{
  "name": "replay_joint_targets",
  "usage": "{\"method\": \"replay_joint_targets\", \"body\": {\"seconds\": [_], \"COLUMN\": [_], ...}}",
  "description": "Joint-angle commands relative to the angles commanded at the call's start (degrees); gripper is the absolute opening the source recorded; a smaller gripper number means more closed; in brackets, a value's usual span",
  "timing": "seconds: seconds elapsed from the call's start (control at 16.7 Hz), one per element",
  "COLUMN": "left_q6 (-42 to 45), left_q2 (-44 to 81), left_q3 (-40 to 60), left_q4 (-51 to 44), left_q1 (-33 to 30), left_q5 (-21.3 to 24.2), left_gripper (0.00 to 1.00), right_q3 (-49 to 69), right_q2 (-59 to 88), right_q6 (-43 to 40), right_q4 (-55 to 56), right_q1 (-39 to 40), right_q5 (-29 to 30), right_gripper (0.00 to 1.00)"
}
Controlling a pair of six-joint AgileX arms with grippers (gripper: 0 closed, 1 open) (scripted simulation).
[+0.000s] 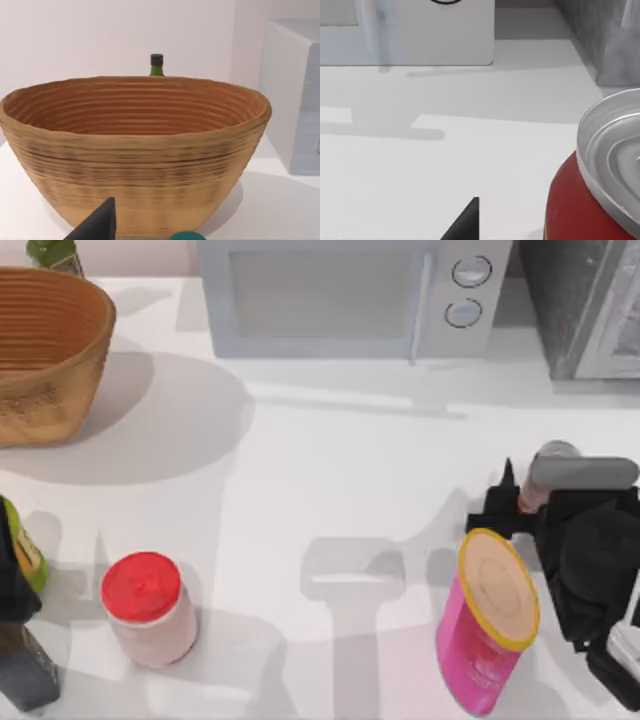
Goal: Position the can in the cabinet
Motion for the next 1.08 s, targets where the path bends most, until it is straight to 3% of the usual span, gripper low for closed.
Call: {"method": "replay_joint_targets", "body": {"seconds": [0.42, 1.08], "left_q6": [0.00, 0.00], "left_q2": [0.00, 0.00], "left_q3": [0.00, 0.00], "left_q4": [0.00, 0.00], "left_q1": [0.00, 0.00], "left_q5": [0.00, 0.00], "left_gripper": [1.00, 1.00], "right_q3": [0.00, -0.03], "right_q2": [0.00, -0.82], "right_q6": [0.00, 0.01], "right_q4": [0.00, -0.77], "right_q1": [0.00, 0.14], "right_q5": [0.00, -0.09], "right_gripper": [0.02, 0.00]}}
